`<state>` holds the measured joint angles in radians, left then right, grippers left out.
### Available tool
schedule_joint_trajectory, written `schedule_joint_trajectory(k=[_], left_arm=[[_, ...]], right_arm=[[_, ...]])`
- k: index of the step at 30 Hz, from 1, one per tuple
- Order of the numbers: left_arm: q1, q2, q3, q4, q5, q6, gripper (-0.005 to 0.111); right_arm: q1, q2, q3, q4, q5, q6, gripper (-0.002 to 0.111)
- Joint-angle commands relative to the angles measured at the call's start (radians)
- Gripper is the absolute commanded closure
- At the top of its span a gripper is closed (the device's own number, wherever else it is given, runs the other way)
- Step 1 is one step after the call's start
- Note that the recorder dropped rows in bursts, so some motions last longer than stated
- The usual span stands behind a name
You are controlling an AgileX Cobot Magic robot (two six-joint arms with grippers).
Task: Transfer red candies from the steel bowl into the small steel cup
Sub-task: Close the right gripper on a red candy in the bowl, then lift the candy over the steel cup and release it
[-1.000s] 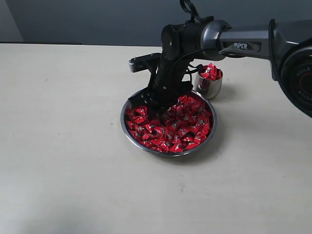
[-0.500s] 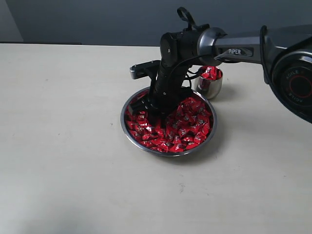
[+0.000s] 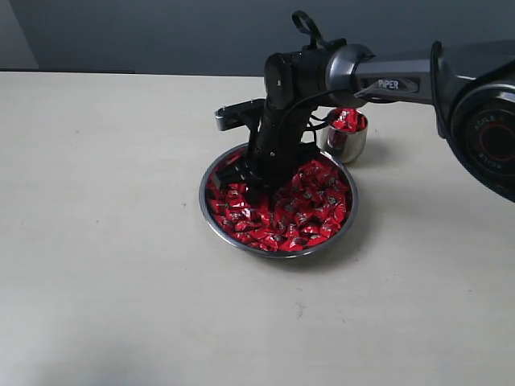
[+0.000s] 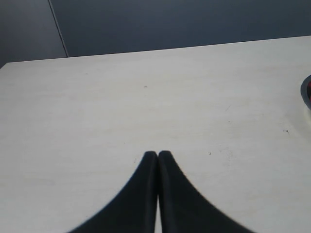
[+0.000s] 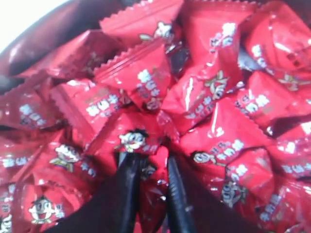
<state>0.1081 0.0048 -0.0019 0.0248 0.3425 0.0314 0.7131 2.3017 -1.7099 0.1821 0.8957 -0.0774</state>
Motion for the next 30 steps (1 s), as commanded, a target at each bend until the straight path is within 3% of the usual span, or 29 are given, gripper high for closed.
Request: schedule_joint_trajectory(k=[1, 13, 17, 25, 30], left_arm=[[0.000, -0.005, 0.002, 0.002, -0.008, -0.002, 0.106], [0.000, -0.005, 0.002, 0.002, -0.008, -0.002, 0.106], [0.000, -0.005, 0.002, 0.002, -0.008, -0.002, 0.106], [0.000, -0.005, 0.002, 0.002, -0.008, -0.002, 0.106], [0.000, -0.005, 0.002, 0.002, -0.008, -0.002, 0.106]], right_arm=[[-0.002, -0.056, -0.001, -0.027, 0.010, 0.001, 0.109], [-0.002, -0.114, -0.001, -0.054, 0.008, 0.002, 0.109], [-0.004, -0.163, -0.001, -0.262, -0.003, 0.131, 0.109], [-0.194, -0.258, -0.001, -0.307, -0.055, 0.167, 0.109], [-0.282, -0.237, -0.001, -0.144, -0.124, 0.069, 0.109]])
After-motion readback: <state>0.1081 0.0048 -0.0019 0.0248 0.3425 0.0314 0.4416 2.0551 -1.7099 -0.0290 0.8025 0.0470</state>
